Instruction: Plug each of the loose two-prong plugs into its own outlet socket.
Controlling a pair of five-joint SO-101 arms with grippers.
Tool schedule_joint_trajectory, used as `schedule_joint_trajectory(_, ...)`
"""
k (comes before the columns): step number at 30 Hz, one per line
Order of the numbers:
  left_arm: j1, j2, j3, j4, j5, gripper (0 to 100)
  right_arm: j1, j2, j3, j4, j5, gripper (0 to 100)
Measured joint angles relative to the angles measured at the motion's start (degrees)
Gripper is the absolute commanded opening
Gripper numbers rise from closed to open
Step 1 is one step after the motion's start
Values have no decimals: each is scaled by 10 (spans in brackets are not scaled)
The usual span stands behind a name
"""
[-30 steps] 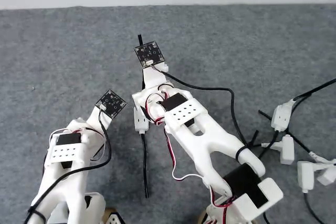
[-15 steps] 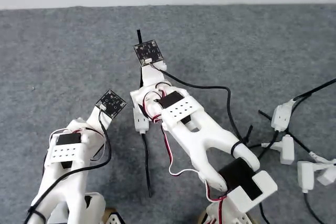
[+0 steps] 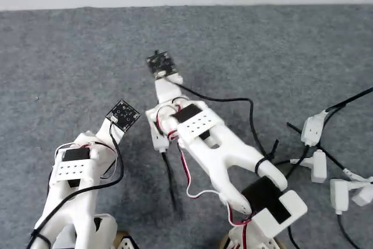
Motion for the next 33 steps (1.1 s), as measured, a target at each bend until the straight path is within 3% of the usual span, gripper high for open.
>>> schedule_joint_trajectory(11, -13, 0, 0, 0, 0, 12, -12, -3, 14, -1, 50, 14)
schedule_joint_trajectory(20, -18, 0, 0, 0, 0, 12, -63, 1, 28, 51, 70, 277)
schedule_joint_trajectory(33, -18, 0, 0, 0, 4, 12, -79, 15, 25, 84, 28, 281)
